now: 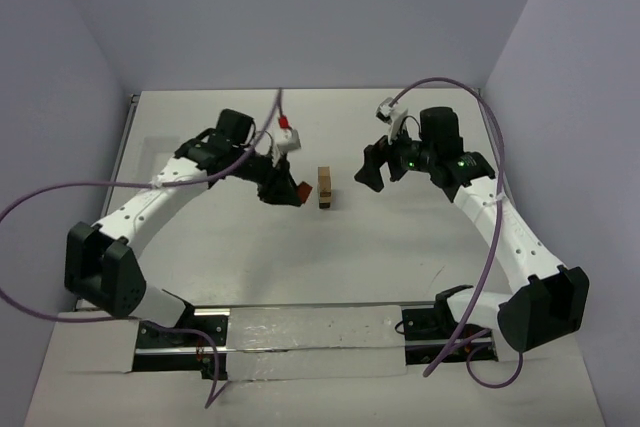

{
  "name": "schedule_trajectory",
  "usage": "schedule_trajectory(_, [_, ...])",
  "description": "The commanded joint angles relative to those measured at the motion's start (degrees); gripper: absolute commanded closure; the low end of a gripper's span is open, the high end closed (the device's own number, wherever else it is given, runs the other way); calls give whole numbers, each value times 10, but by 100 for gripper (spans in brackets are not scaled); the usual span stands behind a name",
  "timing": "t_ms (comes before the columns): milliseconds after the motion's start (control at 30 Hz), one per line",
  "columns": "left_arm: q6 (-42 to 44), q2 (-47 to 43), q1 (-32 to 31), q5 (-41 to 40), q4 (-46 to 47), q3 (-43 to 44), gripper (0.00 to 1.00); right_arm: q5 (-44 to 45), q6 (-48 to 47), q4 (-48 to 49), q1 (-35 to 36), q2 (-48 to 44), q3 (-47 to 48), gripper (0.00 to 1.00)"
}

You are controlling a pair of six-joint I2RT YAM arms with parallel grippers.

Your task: Build the wood block tower

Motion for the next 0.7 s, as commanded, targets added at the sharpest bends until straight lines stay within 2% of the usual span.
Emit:
schedule_trajectory(0, [-441,-49,54,19,192,-11,100,14,99,67,-3,-11,65,2])
schedule_trajectory(167, [-580,-52,77,-120,152,27,100,10,147,77,-3,9,119,3])
schedule_trajectory(233, [-626,-52,86,-114,159,22,100,2,154,79,-1,16,139,3])
schedule_trajectory(300, [-668,-48,93,-75,180,8,100,-12,138,76,10,20,154,4])
schedule_trajectory(433, [-719,-54,104,-101,184,-3,100,59,68,52,62,23,165,6])
schedule_trajectory(533, [-797,-76,118,-140,227,-28,100,99,110,72,78,28,162,6])
schedule_trajectory(667, [-826,-65,137,-192,189,1,100,163,166,74,106,57,198,8])
